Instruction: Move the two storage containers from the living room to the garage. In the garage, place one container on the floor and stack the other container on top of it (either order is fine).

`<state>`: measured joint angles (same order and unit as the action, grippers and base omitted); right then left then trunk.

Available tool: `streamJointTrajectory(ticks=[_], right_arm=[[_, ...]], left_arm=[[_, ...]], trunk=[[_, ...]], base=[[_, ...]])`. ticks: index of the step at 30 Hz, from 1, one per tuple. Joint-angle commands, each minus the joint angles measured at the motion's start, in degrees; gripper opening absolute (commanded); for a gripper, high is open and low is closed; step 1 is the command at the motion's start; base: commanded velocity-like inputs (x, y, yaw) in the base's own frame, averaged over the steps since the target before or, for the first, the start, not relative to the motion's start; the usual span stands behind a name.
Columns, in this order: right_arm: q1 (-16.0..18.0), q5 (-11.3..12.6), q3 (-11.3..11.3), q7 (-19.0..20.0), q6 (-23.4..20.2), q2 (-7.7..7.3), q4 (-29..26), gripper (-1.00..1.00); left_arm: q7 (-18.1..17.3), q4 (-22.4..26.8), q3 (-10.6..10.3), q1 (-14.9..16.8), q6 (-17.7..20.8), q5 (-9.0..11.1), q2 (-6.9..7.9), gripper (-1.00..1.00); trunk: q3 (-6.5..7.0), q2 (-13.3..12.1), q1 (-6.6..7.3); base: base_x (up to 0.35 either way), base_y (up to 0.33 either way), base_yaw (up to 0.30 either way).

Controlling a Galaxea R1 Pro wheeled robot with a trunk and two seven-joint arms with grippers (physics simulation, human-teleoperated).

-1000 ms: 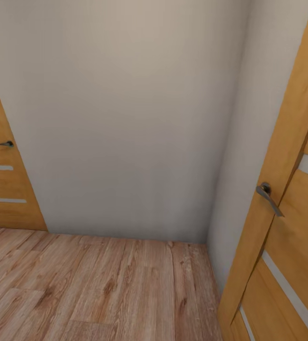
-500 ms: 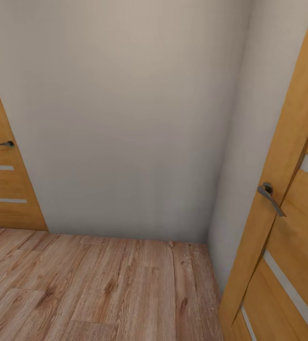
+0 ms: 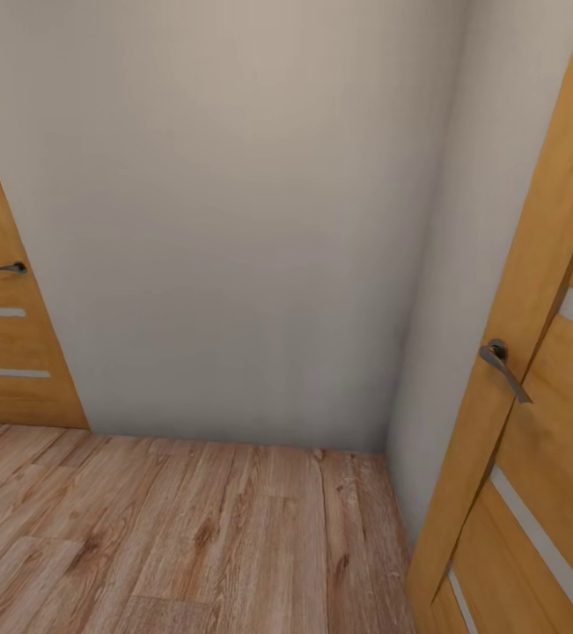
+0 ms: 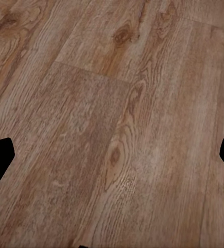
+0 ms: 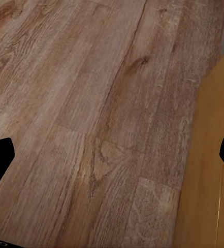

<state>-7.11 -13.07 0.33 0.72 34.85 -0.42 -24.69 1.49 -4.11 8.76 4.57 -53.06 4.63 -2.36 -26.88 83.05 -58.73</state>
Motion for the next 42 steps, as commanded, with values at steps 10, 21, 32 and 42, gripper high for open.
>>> streamJointTrajectory(ticks=[10,21,32,42], right_arm=[[0.0,0.0,0.0,0.1,0.0,-0.02,-0.1,1.00],[0.0,0.0,0.0,0.1,0.0,-0.02,-0.1,1.00],[0.0,0.0,0.0,0.1,0.0,-0.02,-0.1,1.00],[-0.1,0.0,0.0,0.0,0.0,-0.02,-0.1,1.00]], left_arm=[[0.0,-0.2,-0.2,0.1,-0.3,0.3,0.02,1.00],[0.0,-0.2,-0.2,0.1,-0.3,0.3,0.01,1.00],[0.1,-0.2,-0.1,0.1,-0.3,0.3,0.06,1.00],[0.0,-0.2,-0.2,0.1,-0.3,0.3,0.06,1.00]], trunk=[[-0.05,0.0,0.00],[-0.05,0.0,0.00],[-0.05,0.0,0.00],[-0.05,0.0,0.00]], base=[[0.177,0.000,0.000],[0.256,0.000,0.000],[0.257,0.000,0.000],[0.257,0.000,0.000]])
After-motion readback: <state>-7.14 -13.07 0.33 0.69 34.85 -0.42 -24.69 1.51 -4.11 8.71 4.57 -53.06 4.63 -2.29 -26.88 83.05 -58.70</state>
